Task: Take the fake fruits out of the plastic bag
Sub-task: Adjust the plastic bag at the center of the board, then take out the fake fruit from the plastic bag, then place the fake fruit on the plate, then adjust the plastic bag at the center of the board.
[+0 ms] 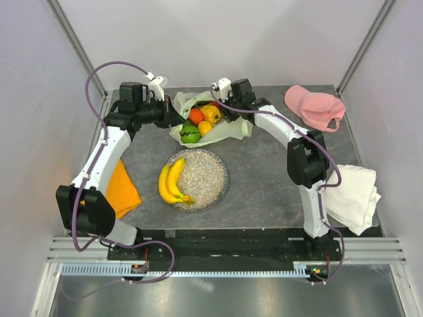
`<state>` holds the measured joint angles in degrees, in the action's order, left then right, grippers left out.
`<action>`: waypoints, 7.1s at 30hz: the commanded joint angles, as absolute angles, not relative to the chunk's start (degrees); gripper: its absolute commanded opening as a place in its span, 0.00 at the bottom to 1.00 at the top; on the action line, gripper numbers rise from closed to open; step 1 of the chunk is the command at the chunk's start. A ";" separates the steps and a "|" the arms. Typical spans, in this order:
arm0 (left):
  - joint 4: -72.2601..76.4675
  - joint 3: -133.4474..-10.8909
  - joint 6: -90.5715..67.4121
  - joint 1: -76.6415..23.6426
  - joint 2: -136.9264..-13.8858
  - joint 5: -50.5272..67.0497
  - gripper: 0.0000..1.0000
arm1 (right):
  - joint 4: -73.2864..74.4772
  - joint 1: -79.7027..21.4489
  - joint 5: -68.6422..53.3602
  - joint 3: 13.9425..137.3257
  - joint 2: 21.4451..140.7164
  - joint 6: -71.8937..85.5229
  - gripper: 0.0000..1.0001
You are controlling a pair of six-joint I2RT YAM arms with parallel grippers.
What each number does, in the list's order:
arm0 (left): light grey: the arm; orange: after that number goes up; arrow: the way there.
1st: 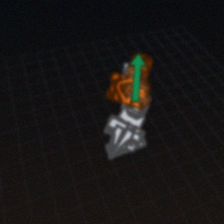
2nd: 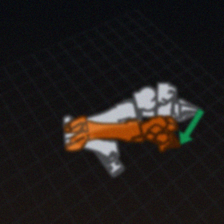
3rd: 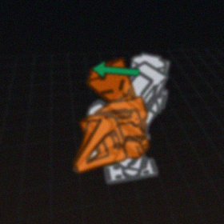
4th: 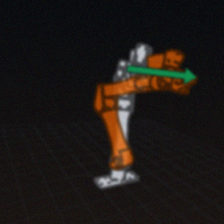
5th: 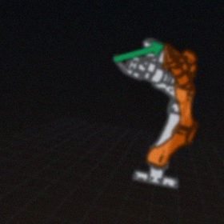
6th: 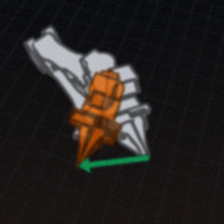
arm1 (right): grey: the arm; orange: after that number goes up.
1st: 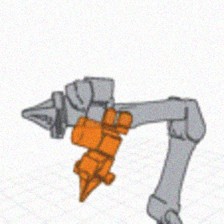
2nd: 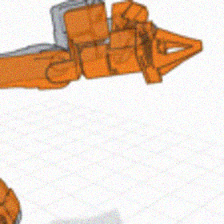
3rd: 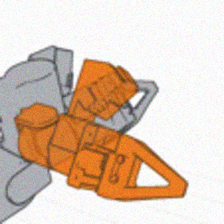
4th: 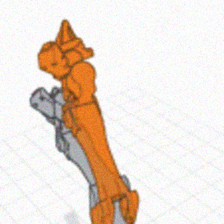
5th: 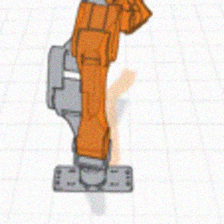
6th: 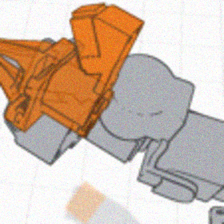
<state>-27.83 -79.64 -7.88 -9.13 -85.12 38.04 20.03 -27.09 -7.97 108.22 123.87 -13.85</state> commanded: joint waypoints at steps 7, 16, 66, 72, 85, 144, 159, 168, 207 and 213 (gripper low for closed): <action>-27.77 -77.17 -6.07 -10.54 -78.66 39.71 0.02 | 22.50 -23.03 4.83 81.96 101.56 -16.35 0.40; -27.69 -78.40 -5.54 -14.06 -77.34 47.02 0.02 | 27.95 -23.03 -7.79 72.22 87.18 -14.24 0.40; -31.29 -81.21 -2.99 -10.90 -84.55 39.46 0.02 | 15.73 -26.19 -12.83 127.10 140.73 -2.20 0.47; -29.27 -81.73 -4.48 -10.64 -85.43 38.58 0.02 | 15.64 -25.93 -16.69 111.38 122.46 -0.53 0.42; -27.25 -83.41 -7.03 -10.63 -86.31 38.67 0.02 | 22.41 -27.68 -31.19 77.47 92.56 -10.96 0.42; -26.89 -86.40 -5.89 -6.50 -85.96 38.58 0.02 | 41.71 -30.60 -37.70 113.81 114.27 -26.01 0.98; -26.54 -87.36 -7.82 -6.50 -88.24 40.16 0.02 | 23.22 -23.82 -31.12 116.45 124.97 -14.07 0.69; -26.89 -89.38 -8.00 -6.59 -90.79 45.09 0.02 | 15.66 -24.35 -13.39 121.64 133.94 -12.93 0.82; -27.69 -87.54 -6.68 -7.21 -90.88 43.86 0.01 | 8.26 -23.99 1.67 128.85 143.80 -4.92 0.00; -26.72 -88.24 -7.21 -7.21 -91.49 44.73 0.02 | 9.66 -21.63 1.31 120.60 136.42 -6.77 0.00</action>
